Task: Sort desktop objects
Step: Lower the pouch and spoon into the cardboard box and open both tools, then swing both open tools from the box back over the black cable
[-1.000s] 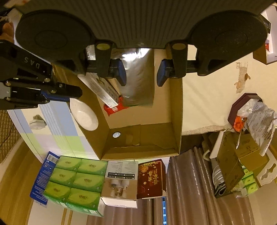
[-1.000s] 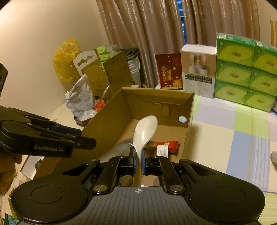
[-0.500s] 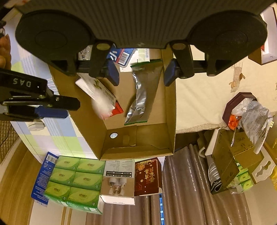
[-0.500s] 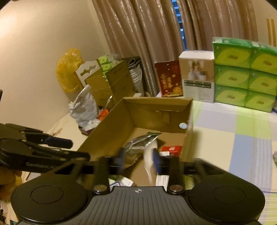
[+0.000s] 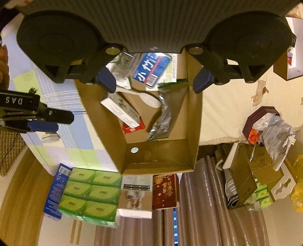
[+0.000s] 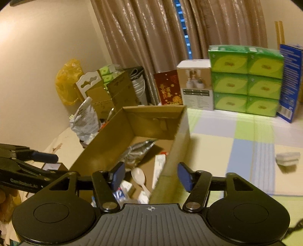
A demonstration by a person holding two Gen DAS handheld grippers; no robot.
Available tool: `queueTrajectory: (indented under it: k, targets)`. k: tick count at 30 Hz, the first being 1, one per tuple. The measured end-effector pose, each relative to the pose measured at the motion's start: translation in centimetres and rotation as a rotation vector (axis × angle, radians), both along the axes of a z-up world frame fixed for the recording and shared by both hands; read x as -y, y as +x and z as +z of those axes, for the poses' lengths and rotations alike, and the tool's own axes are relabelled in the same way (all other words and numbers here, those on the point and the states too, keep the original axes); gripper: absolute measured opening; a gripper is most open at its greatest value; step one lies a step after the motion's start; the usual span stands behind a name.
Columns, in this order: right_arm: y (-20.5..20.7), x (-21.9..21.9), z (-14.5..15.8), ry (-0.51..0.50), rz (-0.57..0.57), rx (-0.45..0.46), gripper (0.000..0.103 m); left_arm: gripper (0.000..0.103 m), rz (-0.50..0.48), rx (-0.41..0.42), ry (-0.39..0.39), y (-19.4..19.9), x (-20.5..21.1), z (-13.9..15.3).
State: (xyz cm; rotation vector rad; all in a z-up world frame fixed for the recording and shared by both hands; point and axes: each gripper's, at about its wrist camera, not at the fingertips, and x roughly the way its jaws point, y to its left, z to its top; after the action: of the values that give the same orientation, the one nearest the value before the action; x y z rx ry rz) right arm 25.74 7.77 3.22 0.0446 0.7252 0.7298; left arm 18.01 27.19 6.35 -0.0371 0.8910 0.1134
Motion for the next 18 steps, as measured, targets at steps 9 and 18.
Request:
queueTrajectory:
  k: [9, 18]
  targets:
    - [-3.0, 5.3, 0.2, -0.024, -0.036, 0.016, 0.082, 0.102, -0.035, 0.040, 0.036, -2.1, 5.5, 1.1]
    - [-4.8, 10.4, 0.6, -0.065, -0.067, 0.040, 0.098, 0.102, -0.081, 0.056, 0.062, -3.2, 10.1, 1.3]
